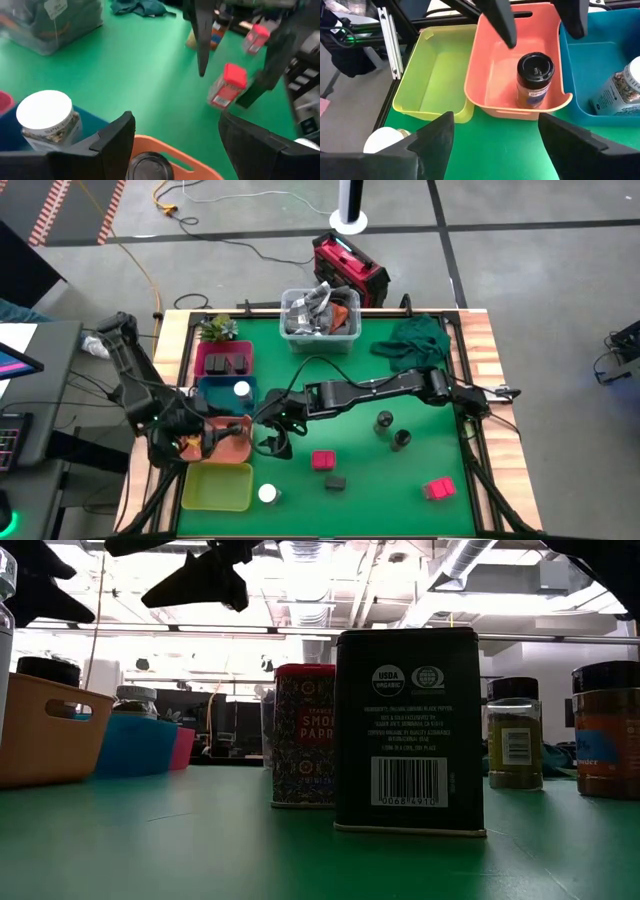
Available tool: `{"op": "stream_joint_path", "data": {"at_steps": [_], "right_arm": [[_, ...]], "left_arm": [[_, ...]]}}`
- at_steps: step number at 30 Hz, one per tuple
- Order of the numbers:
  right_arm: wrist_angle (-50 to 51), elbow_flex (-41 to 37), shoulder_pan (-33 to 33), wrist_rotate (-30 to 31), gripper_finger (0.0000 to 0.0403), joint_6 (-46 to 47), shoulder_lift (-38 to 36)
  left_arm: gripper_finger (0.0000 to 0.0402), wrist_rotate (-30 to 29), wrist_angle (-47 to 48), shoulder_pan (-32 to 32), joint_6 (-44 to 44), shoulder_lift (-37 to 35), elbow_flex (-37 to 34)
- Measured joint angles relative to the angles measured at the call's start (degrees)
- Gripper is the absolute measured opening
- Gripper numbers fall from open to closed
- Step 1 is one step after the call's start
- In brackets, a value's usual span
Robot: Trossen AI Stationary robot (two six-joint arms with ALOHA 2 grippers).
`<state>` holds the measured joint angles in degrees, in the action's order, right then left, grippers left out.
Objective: Sort spices by type
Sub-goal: Put the white seasoning bottle into the blue bin
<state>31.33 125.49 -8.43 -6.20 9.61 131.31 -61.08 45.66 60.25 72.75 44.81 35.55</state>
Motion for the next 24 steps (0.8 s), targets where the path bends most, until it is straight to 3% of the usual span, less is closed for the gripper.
{"op": "stream_joint_path", "data": {"at_steps": [7, 15, 20, 24], "right_arm": [[5.86, 0.0, 0.6, 3.37, 0.0311, 5.04, 0.0], [24.43, 0.02, 1.12, 5.64, 0.0311, 8.39, -1.19], [30.15, 0.02, 1.09, 5.68, 0.0311, 2.39, -2.45], [29.61, 0.07, 1.17, 5.73, 0.0311, 1.1, -2.91]], "left_arm": [[0.0274, -2.69, -0.1, -2.03, 9.21, -2.09, 0.0], [0.0274, -3.58, -2.64, -4.67, 14.06, 0.91, 0.0], [0.0274, -3.07, -12.95, -4.74, 2.63, 2.18, 0.0], [0.0274, 2.81, -25.98, -4.76, -12.8, 2.26, -0.02]]}}
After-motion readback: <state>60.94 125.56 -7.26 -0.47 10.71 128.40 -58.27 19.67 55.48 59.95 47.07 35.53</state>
